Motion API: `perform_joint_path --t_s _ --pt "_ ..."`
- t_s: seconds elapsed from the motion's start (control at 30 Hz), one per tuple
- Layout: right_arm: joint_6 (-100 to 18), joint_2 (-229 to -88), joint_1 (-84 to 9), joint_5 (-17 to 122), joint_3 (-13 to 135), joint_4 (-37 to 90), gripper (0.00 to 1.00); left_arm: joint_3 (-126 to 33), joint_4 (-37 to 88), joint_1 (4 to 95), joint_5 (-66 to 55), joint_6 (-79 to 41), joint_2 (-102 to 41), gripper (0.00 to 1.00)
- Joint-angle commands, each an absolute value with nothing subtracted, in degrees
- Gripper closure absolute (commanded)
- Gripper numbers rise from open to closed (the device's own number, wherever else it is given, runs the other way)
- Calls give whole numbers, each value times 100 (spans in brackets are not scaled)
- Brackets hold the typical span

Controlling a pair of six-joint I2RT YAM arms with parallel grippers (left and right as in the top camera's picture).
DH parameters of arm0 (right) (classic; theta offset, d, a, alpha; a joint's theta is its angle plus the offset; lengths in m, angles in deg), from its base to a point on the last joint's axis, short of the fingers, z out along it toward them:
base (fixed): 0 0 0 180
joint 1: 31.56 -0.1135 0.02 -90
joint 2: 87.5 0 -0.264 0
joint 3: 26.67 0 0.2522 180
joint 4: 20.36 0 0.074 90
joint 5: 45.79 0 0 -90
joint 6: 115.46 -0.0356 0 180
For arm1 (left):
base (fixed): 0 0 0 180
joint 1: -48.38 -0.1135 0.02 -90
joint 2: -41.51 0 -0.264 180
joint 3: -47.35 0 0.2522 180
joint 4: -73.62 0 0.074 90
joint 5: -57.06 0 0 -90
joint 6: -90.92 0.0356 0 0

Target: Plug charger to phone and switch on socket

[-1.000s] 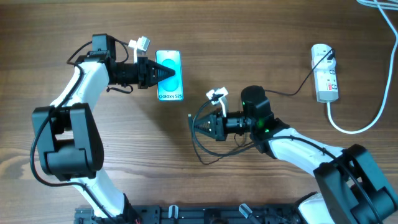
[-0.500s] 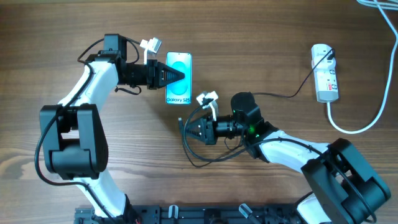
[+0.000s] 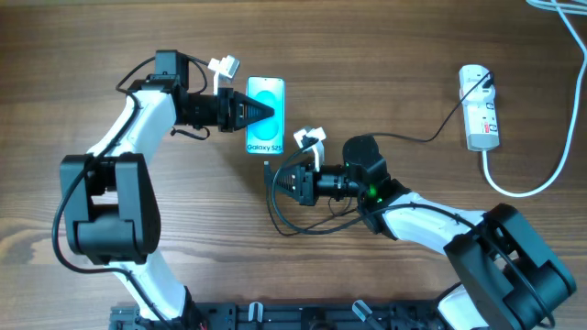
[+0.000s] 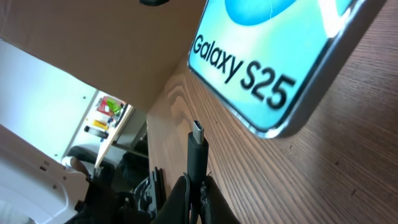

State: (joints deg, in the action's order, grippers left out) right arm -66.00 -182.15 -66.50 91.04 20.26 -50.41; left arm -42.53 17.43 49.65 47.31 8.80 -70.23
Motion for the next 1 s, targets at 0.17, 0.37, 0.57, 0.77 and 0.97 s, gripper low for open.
perform_joint_path --t_s 0.17,0.37,0.57,0.77,0.97 --pt "-6657 -18283 -6658 8827 1997 -5098 96 -4312 1787 5193 5081 952 -6798 96" --pt "-6661 -18283 -6658 8807 1997 -5129 96 -4312 1787 5191 5079 952 -6798 96" --pt "-6952 -18283 -6650 8846 1997 -5457 96 -4312 1787 5186 5081 952 -6798 96" --pt "-7247 -18283 -6632 8643 1997 -5234 96 -4312 1787 5186 5081 952 -6798 96" --pt "-7358 -18283 -6632 8682 1997 -5234 96 -4312 1787 5184 5081 952 -6798 96"
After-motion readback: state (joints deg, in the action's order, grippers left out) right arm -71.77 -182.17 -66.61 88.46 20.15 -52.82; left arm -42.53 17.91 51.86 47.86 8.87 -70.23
